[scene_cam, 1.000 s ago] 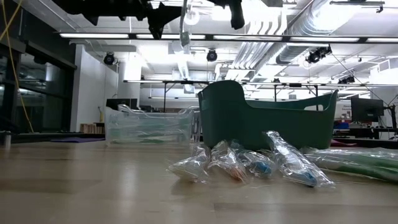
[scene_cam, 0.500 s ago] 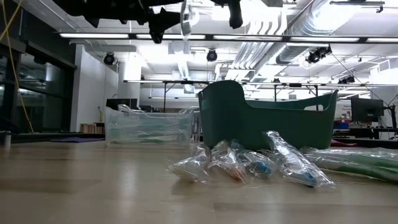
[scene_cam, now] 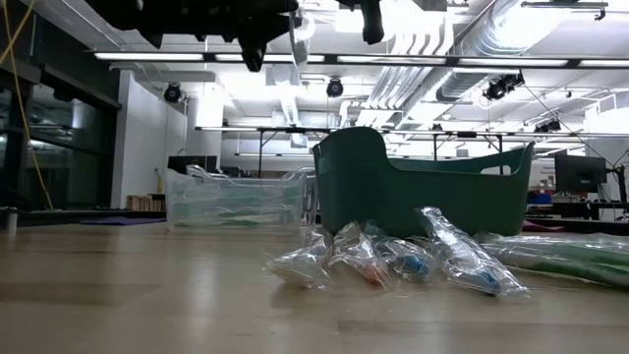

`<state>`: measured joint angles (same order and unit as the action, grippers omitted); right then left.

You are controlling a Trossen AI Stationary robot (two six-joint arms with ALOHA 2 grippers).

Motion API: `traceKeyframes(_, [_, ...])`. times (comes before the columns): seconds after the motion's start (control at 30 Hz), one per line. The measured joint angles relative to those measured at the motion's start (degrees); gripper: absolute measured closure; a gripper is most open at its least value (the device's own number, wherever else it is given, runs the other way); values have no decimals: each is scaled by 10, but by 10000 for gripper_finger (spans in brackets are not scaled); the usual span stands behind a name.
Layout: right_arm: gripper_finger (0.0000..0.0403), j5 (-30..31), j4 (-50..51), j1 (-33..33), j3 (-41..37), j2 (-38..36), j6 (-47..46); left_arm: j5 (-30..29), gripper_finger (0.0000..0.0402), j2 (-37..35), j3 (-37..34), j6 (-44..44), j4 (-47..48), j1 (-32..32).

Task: Pick & Place Toothbrushes
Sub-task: Put the green toothbrush into the white bin

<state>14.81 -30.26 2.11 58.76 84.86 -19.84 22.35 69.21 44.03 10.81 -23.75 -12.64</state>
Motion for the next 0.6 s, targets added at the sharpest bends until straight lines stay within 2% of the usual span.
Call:
traceKeyframes(0.2, [399, 1, 0, 0, 0, 0, 0, 0, 379, 0, 0, -8, 4, -1])
traceKeyframes(0.4, [392, 2, 4, 0, 0, 0, 1, 1, 371, 0, 0, -18, 15, -1])
traceKeyframes(0.6, [334, 0, 49, 0, 0, -9, -38, -7, 386, -6, 0, -49, 95, -1])
